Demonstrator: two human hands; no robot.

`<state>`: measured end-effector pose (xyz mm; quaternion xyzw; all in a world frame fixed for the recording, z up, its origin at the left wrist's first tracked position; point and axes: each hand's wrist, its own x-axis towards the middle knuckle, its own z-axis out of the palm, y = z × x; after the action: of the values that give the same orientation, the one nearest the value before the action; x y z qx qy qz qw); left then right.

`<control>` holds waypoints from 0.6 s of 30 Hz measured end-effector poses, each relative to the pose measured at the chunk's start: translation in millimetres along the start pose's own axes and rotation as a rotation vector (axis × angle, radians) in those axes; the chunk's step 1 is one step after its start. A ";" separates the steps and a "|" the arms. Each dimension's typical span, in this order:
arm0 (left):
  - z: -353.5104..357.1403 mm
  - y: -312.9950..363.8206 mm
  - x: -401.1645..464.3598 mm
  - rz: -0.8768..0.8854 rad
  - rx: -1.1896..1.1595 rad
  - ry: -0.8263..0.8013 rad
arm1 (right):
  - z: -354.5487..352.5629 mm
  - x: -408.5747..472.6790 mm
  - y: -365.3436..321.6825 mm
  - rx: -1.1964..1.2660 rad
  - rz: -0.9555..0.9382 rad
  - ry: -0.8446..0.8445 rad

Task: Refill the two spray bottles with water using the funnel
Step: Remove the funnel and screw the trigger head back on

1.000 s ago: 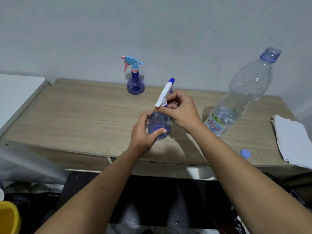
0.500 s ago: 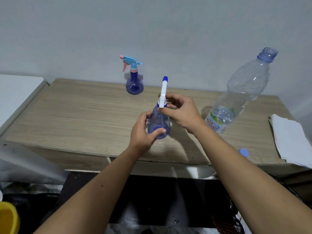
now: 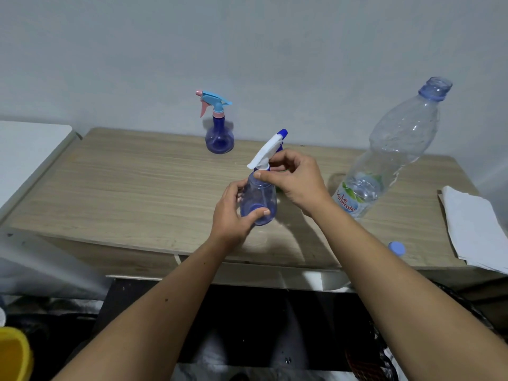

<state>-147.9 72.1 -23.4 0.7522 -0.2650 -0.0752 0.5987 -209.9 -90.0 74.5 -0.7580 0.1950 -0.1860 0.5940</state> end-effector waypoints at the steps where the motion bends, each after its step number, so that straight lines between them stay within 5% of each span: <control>1: 0.2 0.6 0.1 0.000 0.001 -0.001 | -1.1 -0.2 -0.5 -0.007 -0.003 0.007; 7: 4.4 0.5 -2.2 -0.004 -0.003 0.021 | -5.1 -7.7 2.6 0.002 -0.020 -0.053; 18: 8.1 5.7 -5.3 -0.017 0.042 0.072 | 8.6 -14.9 0.2 -0.103 -0.075 0.096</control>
<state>-157.6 66.9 -21.4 0.7689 -0.2385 -0.0476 0.5913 -218.3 -75.2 71.6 -0.7846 0.2039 -0.2340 0.5367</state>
